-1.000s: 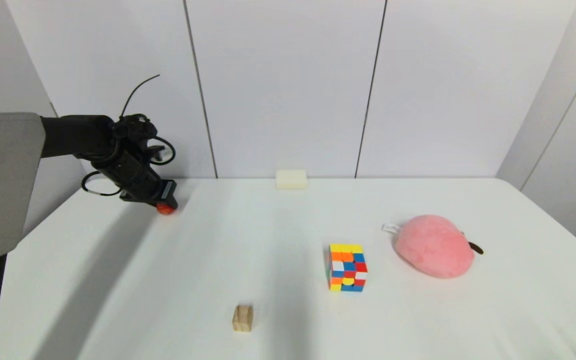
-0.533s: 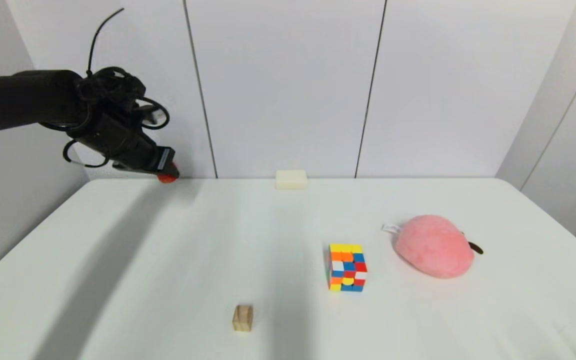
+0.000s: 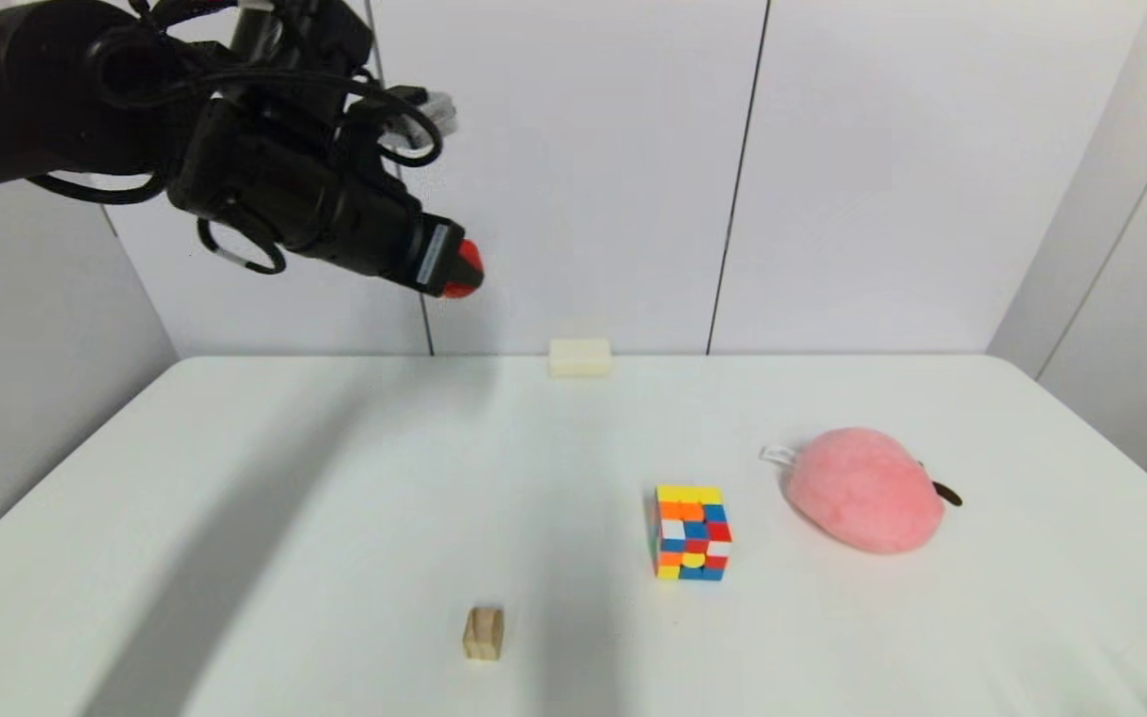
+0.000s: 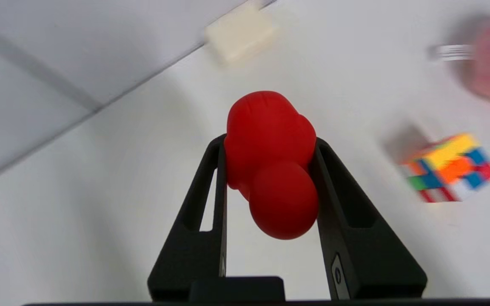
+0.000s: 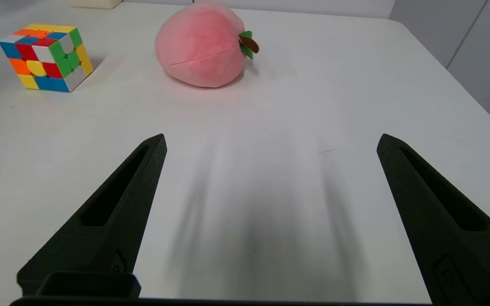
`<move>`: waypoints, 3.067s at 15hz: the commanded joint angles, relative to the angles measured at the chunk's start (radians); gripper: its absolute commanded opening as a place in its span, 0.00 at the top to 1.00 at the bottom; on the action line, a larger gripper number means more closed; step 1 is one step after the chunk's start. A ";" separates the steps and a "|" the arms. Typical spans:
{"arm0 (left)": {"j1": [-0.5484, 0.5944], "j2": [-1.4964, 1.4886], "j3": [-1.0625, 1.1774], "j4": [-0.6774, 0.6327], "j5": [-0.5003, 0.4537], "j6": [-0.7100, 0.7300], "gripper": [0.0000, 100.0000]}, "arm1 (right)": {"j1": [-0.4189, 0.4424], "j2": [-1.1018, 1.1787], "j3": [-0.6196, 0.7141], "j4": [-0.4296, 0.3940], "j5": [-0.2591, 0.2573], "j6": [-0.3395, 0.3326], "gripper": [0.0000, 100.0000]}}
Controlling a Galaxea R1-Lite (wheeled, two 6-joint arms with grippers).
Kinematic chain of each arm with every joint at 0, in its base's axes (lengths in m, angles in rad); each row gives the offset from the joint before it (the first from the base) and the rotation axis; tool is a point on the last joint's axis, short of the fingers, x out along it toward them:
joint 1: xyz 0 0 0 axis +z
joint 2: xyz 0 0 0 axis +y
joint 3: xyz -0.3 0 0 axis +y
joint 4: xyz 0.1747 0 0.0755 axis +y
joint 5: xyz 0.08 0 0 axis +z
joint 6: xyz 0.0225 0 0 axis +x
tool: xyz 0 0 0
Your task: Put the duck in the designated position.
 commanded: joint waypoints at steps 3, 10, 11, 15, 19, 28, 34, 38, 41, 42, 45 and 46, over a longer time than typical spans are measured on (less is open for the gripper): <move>-0.225 0.109 0.001 -0.192 0.002 0.033 1.00 | 0.001 0.001 0.000 0.000 0.001 -0.001 0.00; -0.357 0.330 0.000 -0.410 0.003 0.086 1.00 | 0.001 0.001 0.000 0.000 0.001 -0.001 0.00; -0.362 0.353 0.000 -0.416 0.003 0.086 1.00 | 0.001 0.001 0.000 0.000 0.000 -0.001 0.00; -0.380 0.440 0.000 -0.446 0.002 0.083 1.00 | 0.001 0.001 0.000 0.000 0.000 -0.001 0.00; -0.411 0.497 -0.016 -0.449 -0.003 0.077 1.00 | 0.001 0.001 0.000 0.000 0.000 -0.001 0.00; -0.434 0.514 -0.016 -0.502 -0.003 0.023 1.00 | 0.001 0.001 0.000 0.000 0.001 -0.001 0.00; -0.431 0.475 -0.016 -0.479 0.046 0.028 1.00 | 0.001 0.001 0.000 0.000 0.000 -0.001 0.00; -0.431 0.457 -0.016 -0.416 0.052 0.025 0.00 | 0.001 0.001 0.000 0.000 0.000 -0.001 0.00; -0.431 0.452 -0.016 -0.414 0.052 0.026 0.00 | 0.001 0.001 0.000 0.000 0.001 -0.001 0.00; -0.431 0.452 -0.016 -0.417 0.052 0.026 0.00 | 0.001 0.001 0.000 0.000 0.000 -0.001 0.00; -0.431 0.426 -0.016 -0.414 0.060 0.031 0.00 | 0.001 0.001 0.000 0.000 0.000 -0.001 0.00; -0.429 0.402 -0.016 -0.413 0.088 0.033 0.00 | 0.001 0.001 0.000 0.000 0.000 -0.001 0.00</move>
